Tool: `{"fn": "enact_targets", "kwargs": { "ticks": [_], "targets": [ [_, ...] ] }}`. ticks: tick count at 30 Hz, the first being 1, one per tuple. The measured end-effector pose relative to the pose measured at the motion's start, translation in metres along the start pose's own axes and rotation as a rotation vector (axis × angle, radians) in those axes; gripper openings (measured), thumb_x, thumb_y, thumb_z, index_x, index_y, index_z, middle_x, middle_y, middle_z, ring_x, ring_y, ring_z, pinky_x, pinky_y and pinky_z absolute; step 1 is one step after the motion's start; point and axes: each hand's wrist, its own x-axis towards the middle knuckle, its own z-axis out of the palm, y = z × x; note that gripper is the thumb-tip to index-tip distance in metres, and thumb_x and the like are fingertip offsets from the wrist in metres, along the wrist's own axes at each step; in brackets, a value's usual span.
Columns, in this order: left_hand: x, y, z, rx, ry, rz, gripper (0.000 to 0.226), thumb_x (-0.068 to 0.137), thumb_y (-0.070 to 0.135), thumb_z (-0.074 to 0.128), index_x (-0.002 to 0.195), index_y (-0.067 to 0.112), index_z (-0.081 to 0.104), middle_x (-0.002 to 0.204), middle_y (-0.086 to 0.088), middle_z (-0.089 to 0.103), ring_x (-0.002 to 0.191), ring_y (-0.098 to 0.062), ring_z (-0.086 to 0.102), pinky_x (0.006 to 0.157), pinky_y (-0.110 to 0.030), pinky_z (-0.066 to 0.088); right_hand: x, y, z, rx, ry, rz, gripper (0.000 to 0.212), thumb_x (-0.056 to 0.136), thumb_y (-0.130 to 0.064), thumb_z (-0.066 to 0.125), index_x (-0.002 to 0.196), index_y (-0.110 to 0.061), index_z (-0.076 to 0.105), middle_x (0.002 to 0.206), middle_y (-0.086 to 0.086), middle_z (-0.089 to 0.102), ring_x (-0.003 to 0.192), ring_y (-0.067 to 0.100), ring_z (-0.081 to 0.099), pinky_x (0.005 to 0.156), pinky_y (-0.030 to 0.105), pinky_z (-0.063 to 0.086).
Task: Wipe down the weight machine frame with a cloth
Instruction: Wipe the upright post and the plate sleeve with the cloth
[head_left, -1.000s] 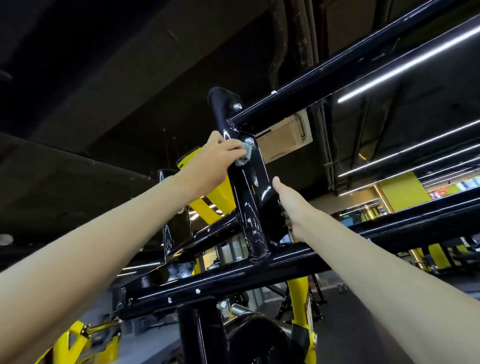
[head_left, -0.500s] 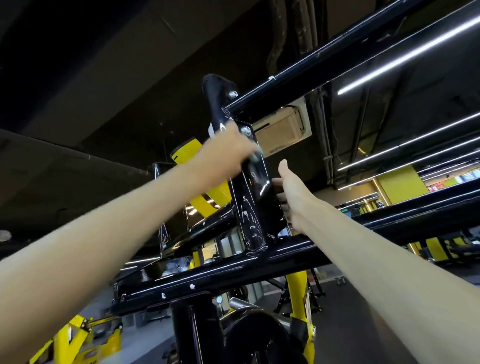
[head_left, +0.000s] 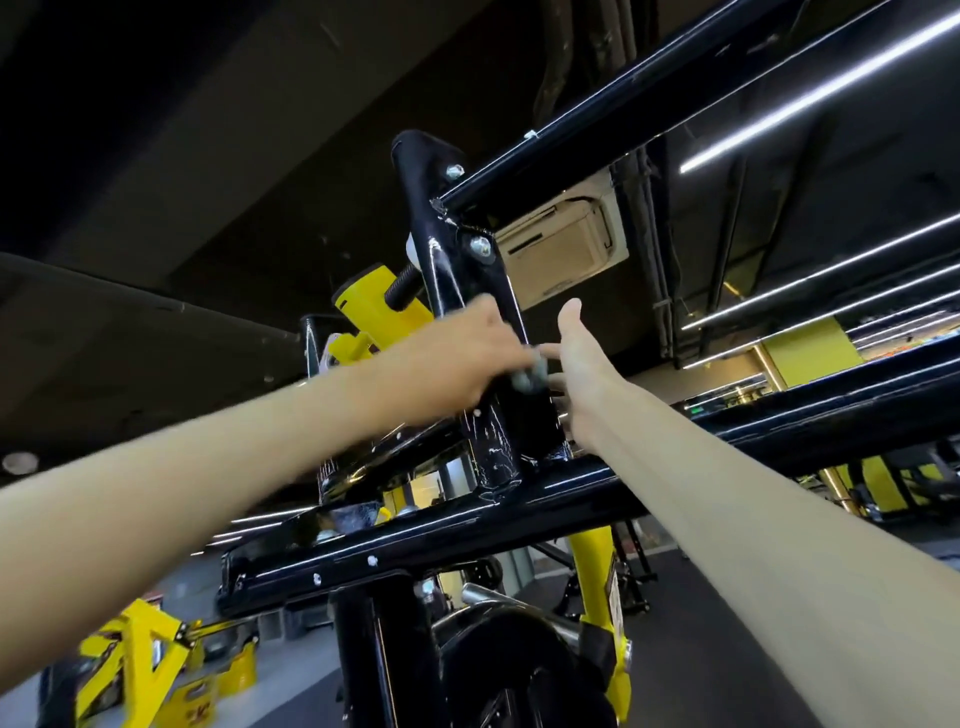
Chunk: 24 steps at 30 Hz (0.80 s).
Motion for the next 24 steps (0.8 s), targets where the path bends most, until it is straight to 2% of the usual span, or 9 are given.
{"fn": "enact_targets", "kwargs": {
  "ticks": [3,7,8,10,13,16,18,21,24],
  "targets": [
    [0.013,-0.041,-0.012,0.085,0.240,-0.345,0.043,0.083,-0.009,0.049,0.115,0.015,0.065,0.093,-0.006,0.064,0.088,-0.029,0.044,0.075,-0.045,0.048,0.000,0.002,0.000,0.013,-0.009,-0.008,0.078,0.096,-0.066,0.011,0.150,-0.014,0.031,0.152,0.013,0.036,0.139,0.030,0.036,0.115,0.048,0.027],
    [-0.006,0.010,0.012,-0.040,0.090,-0.027,0.043,0.085,0.009,0.030,0.108,0.013,0.066,0.086,-0.001,0.064,0.083,-0.024,0.047,0.075,-0.037,0.046,0.001,0.001,-0.002,-0.004,0.030,0.002,0.081,0.095,-0.067,0.012,0.147,-0.010,0.036,0.146,0.017,0.043,0.104,0.028,0.052,0.100,0.038,0.037],
    [-0.013,0.012,0.009,-0.067,0.071,0.004,0.042,0.087,0.012,0.032,0.110,0.011,0.067,0.090,-0.001,0.067,0.084,-0.024,0.048,0.074,-0.033,0.046,-0.001,0.000,-0.002,-0.003,0.034,0.013,0.080,0.095,-0.067,0.012,0.147,-0.011,0.036,0.145,0.017,0.043,0.108,0.029,0.052,0.103,0.039,0.038],
    [-0.007,-0.014,-0.003,-0.017,0.151,-0.071,0.038,0.089,0.012,0.037,0.112,0.009,0.066,0.093,-0.005,0.068,0.083,-0.026,0.048,0.072,-0.036,0.049,-0.001,0.001,-0.002,0.011,0.026,0.006,0.079,0.096,-0.066,0.011,0.149,-0.013,0.033,0.149,0.015,0.040,0.124,0.029,0.046,0.107,0.040,0.034],
    [0.001,-0.026,-0.005,0.023,0.285,-0.230,0.033,0.086,-0.002,0.044,0.108,0.008,0.067,0.087,-0.009,0.067,0.078,-0.028,0.046,0.069,-0.049,0.050,-0.006,0.000,0.001,0.027,0.028,0.012,0.079,0.095,-0.067,0.011,0.149,-0.014,0.032,0.150,0.015,0.039,0.124,0.028,0.045,0.101,0.041,0.040],
    [-0.016,0.014,0.013,-0.028,0.174,-0.040,0.040,0.084,0.005,0.035,0.109,0.007,0.066,0.091,-0.005,0.067,0.084,-0.020,0.042,0.072,-0.034,0.047,-0.005,-0.001,-0.002,0.030,0.033,0.021,0.080,0.095,-0.068,0.012,0.149,-0.013,0.034,0.148,0.016,0.040,0.115,0.027,0.046,0.109,0.045,0.036],
    [-0.018,0.003,0.010,-0.033,0.176,-0.054,0.042,0.085,0.005,0.033,0.111,0.006,0.066,0.096,-0.004,0.068,0.084,-0.018,0.040,0.074,-0.029,0.041,-0.008,-0.002,0.000,0.047,0.018,0.035,0.079,0.095,-0.067,0.012,0.148,-0.013,0.035,0.144,0.016,0.044,0.110,0.028,0.048,0.110,0.046,0.035],
    [-0.005,-0.012,0.005,0.051,0.343,-0.199,0.040,0.079,-0.008,0.042,0.108,0.003,0.066,0.092,-0.009,0.068,0.080,-0.024,0.045,0.077,-0.028,0.037,-0.010,-0.001,0.001,0.077,0.010,0.038,0.080,0.094,-0.068,0.012,0.147,-0.013,0.035,0.133,0.015,0.051,0.098,0.026,0.044,0.097,0.043,0.042],
    [-0.015,0.018,0.016,-0.030,0.220,-0.060,0.043,0.083,0.001,0.031,0.106,0.002,0.067,0.090,-0.009,0.066,0.080,-0.023,0.046,0.074,-0.032,0.042,-0.011,-0.003,0.001,0.071,0.029,0.041,0.081,0.095,-0.068,0.012,0.146,-0.010,0.036,0.140,0.017,0.047,0.084,0.023,0.048,0.089,0.039,0.043]
  ]
}}
